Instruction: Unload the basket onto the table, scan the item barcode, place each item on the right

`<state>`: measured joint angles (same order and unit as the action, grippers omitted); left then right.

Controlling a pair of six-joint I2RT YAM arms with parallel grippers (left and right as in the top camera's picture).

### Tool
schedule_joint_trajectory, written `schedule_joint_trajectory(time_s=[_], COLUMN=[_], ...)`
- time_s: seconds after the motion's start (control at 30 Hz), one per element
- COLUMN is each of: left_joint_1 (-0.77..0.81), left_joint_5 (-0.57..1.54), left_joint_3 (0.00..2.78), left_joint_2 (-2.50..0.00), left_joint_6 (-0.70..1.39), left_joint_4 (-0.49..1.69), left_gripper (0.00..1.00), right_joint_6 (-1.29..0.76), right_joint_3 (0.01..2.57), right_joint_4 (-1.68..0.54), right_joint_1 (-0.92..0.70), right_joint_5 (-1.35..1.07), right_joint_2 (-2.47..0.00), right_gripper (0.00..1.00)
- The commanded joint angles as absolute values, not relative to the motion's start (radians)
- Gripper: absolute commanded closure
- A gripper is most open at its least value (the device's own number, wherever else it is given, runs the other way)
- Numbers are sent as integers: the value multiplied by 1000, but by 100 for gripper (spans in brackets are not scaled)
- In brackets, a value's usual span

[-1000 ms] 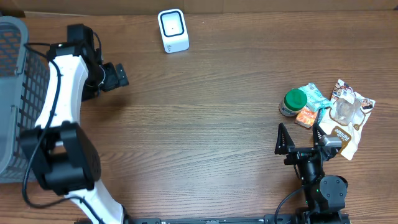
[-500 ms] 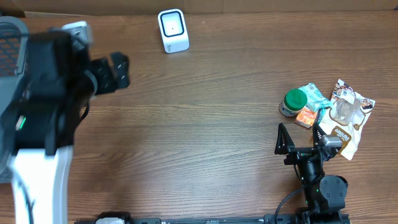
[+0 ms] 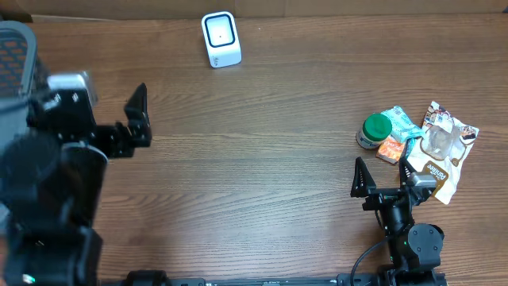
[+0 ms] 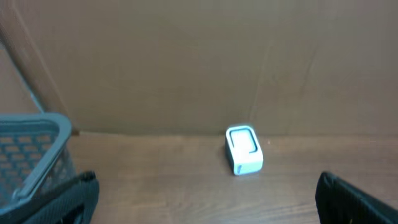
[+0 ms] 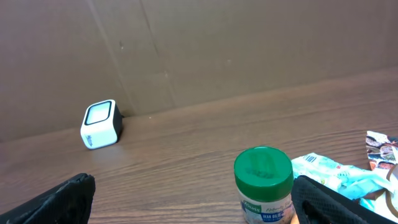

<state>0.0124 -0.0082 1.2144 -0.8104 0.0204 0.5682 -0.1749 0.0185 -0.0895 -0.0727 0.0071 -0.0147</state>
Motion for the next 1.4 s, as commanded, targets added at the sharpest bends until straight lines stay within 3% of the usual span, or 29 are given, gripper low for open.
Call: schedule_joint_trajectory(time_s=[0.0,0.3,0.43,0.87,1.13,1.37], left_joint_1=[6,6,6,6,5,5], left_joint_5=[38,53,73,75,77,76], left_joint_3=[1017,438,257,5,5,5], left_joint_2=[-710,-445,-322,-3,-3,-3], left_joint_6=[-34,-30,-30,-30,-19,7], left_joint_4=[441,-89,-193,-114,80,72], left_gripper=[1,0,0,0,0,1], right_joint_6=[-167,-167,-167,-167,-167,-167], right_joint_3=[8,8,8,8,8,8], right_joint_4=[-83,-83,-83,-83,-83,-83], right_joint_1=[-72,-72,-72,-72,-72,-72], right_joint_5=[9,9,9,9,9,9], right_joint_2=[-3,-3,-3,-3,-3,-3], right_gripper=[0,0,0,0,0,0])
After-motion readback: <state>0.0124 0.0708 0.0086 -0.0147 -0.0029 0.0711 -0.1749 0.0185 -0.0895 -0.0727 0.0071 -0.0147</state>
